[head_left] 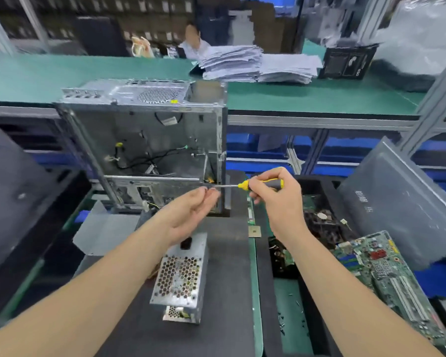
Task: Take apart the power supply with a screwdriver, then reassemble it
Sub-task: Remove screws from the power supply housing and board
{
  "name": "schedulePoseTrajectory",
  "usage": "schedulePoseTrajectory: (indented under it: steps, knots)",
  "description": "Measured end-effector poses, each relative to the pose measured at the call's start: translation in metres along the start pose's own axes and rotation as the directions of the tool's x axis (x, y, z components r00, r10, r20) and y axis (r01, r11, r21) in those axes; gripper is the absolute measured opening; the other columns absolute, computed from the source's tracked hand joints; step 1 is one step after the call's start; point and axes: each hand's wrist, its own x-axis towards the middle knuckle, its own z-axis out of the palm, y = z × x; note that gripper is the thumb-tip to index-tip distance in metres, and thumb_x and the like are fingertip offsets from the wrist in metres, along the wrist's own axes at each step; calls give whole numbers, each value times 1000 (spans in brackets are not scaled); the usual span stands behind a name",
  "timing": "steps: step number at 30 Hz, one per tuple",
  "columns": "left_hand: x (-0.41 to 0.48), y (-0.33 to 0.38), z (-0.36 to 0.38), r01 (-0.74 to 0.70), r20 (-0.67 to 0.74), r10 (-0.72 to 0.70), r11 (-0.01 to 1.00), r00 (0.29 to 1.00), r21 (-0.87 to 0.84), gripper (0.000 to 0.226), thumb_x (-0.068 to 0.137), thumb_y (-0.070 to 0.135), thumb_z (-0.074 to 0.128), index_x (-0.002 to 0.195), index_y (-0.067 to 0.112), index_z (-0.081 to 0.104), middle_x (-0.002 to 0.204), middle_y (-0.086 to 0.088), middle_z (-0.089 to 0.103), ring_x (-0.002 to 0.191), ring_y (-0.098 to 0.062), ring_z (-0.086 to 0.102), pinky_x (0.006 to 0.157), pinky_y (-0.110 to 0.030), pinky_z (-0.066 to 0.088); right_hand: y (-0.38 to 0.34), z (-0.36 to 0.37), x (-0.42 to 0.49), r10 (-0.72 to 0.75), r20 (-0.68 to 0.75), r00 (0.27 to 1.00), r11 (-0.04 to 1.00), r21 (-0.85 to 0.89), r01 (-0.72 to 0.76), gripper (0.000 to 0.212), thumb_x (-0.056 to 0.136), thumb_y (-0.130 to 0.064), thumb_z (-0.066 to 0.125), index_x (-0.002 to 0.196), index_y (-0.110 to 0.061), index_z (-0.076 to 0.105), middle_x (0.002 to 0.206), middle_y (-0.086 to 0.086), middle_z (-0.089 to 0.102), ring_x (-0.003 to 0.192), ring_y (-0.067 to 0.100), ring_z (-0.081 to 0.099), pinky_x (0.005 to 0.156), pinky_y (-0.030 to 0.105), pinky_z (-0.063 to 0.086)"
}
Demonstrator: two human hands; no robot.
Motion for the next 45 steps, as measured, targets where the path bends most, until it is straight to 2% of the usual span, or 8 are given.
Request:
schedulePoseTrajectory:
  steps: [6, 11, 18, 23, 28, 35, 42, 45]
  knots:
    - [-10, 25, -25, -46, 46, 43, 995, 998, 86, 29, 99, 4, 60, 127, -5, 60, 105, -13, 78, 107, -18, 75, 80, -20, 60, -9, 40, -2, -45, 59, 997, 983, -173, 55, 16, 86, -19, 79, 88, -20, 63, 86, 5, 78, 70, 24, 76, 61, 29, 57]
    - [-16, 37, -35, -71, 60, 63, 987, 996, 142, 24, 97, 2, 63, 120, -4, 62, 106, -14, 78, 108, -20, 75, 81, -21, 60, -15, 54, -9, -68, 53, 996, 970, -230, 78, 16, 87, -23, 79, 88, -25, 63, 89, 1, 79, 74, 22, 77, 64, 32, 61]
    - [-20, 38, -37, -36, 54, 32, 996, 998, 78, 30, 94, -5, 65, 123, -7, 62, 108, -19, 77, 106, -24, 75, 79, -23, 61, -22, 58, -23, -131, 133, 982, 938, -304, 166, 18, 89, -20, 80, 92, -22, 63, 95, -2, 79, 87, 21, 78, 74, 41, 65]
    - [-23, 36, -38, 13, 73, -18, 998, 997, 67, 30, 95, -5, 63, 125, -8, 61, 110, -21, 76, 108, -26, 75, 79, -25, 62, -26, 57, -25, -107, 72, 992, 969, -215, 120, 20, 93, -17, 80, 102, -13, 62, 93, 5, 79, 81, 27, 78, 69, 40, 65]
    - [-24, 36, -40, 25, 87, -35, 993, 996, 116, 36, 94, -4, 67, 129, -7, 60, 121, -26, 72, 114, -29, 72, 86, -29, 62, -26, 60, -24, -91, 41, 995, 972, -212, 98, 19, 93, -15, 79, 104, -14, 62, 91, 5, 79, 78, 27, 78, 67, 36, 64]
    - [-28, 37, -45, 68, 108, -70, 997, 992, 29, 50, 84, 0, 74, 131, -3, 60, 126, -28, 69, 116, -35, 71, 90, -35, 62, -24, 61, -23, -61, 19, 998, 979, -196, 63, 19, 93, -12, 78, 105, -11, 63, 89, 9, 78, 77, 29, 77, 70, 42, 64]
    - [-27, 40, -48, 67, 52, -69, 997, 996, 43, 35, 94, 7, 70, 126, -3, 61, 123, -30, 70, 113, -36, 72, 86, -36, 63, -25, 58, -23, -59, 7, 998, 978, -199, 59, 17, 94, -13, 77, 104, -11, 63, 84, 8, 77, 74, 28, 77, 66, 36, 63]
    - [-26, 39, -55, 3, -53, 7, 982, 999, 189, 24, 100, 9, 65, 121, -3, 65, 115, -23, 75, 106, -31, 76, 80, -32, 64, -26, 57, -23, -45, -1, 999, 978, -203, 43, 17, 92, -12, 77, 101, -14, 63, 83, 9, 77, 72, 29, 76, 65, 37, 61]
